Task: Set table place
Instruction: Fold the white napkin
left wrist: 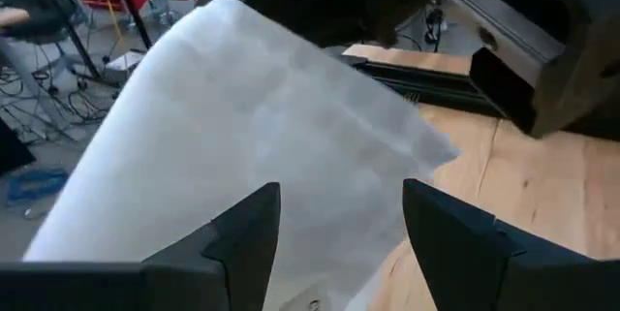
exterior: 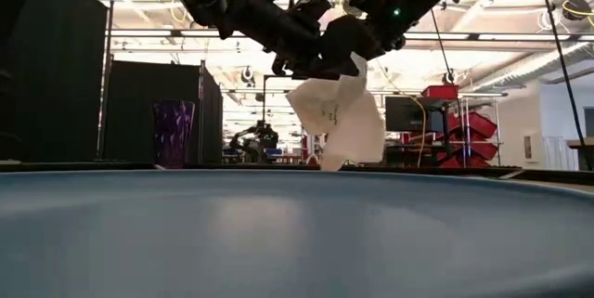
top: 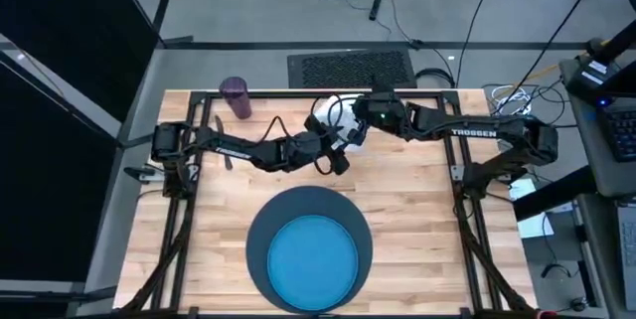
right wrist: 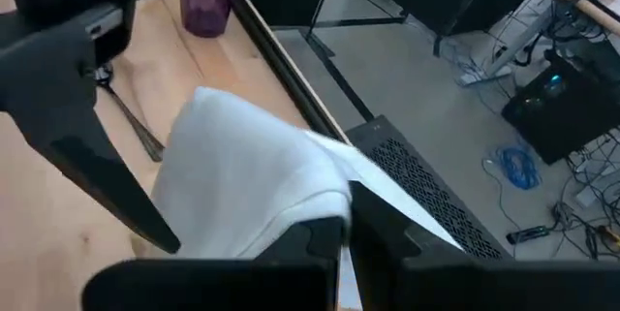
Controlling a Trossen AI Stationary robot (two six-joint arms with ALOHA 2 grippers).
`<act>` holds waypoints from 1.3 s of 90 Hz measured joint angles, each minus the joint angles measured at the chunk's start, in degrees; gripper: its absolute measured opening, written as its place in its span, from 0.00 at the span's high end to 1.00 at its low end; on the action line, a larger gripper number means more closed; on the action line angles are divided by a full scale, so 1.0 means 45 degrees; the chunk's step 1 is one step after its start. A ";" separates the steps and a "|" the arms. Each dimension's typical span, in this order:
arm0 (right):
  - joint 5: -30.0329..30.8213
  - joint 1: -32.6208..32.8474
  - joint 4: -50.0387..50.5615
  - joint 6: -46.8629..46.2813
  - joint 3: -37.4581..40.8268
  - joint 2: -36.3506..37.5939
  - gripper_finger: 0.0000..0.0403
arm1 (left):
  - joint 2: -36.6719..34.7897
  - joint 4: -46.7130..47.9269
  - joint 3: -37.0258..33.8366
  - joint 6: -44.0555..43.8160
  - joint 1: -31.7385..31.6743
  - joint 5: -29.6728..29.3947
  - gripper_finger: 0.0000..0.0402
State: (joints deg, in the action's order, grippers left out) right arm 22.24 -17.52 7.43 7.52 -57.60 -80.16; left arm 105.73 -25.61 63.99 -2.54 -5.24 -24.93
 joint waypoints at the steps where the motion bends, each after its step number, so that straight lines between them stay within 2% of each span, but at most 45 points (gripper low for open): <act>1: 0.0013 -0.0001 0.0002 0.0003 0.0000 0.0000 1.00 | 0.0000 0.0000 0.0000 0.0003 -0.0003 0.0126 0.50; 10: 0.0035 -0.0214 0.0004 0.0052 0.0000 0.0000 1.00 | 0.0000 0.0084 0.0000 0.0008 0.0001 0.1395 0.50; 18: 0.0042 -0.0425 0.0005 -0.0093 0.0000 0.0000 1.00 | 0.0010 0.0087 0.0000 0.0008 0.0063 0.1671 0.50; 31: 0.0194 -0.0452 -0.0001 -0.0532 0.0000 0.0000 1.00 | 0.0010 0.0087 0.0000 -0.0003 0.0099 0.0808 0.50; 45: 0.1592 -0.0398 0.0290 -0.1337 0.0000 0.0000 1.00 | 0.0010 0.0093 0.0000 -0.0013 0.0099 0.0412 0.50; 55: 0.2093 -0.0332 0.0307 -0.2003 0.0000 0.0000 1.00 | 0.0010 0.0092 0.0000 -0.0017 0.0099 0.0110 0.50; 73: 0.2112 -0.0335 0.0047 -0.2784 0.0000 0.0000 1.00 | 0.0010 0.0046 0.0000 -0.0017 0.0099 -0.0574 0.50; 117: 0.2086 0.0369 -0.1417 -0.2995 -0.0015 -0.0504 1.00 | 0.0010 -0.0769 0.0000 0.0333 0.0109 -0.0567 0.50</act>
State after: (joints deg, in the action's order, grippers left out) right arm 31.63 -15.86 1.05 -5.96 -57.67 -82.43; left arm 105.78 -29.07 63.99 -1.04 -4.75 -27.48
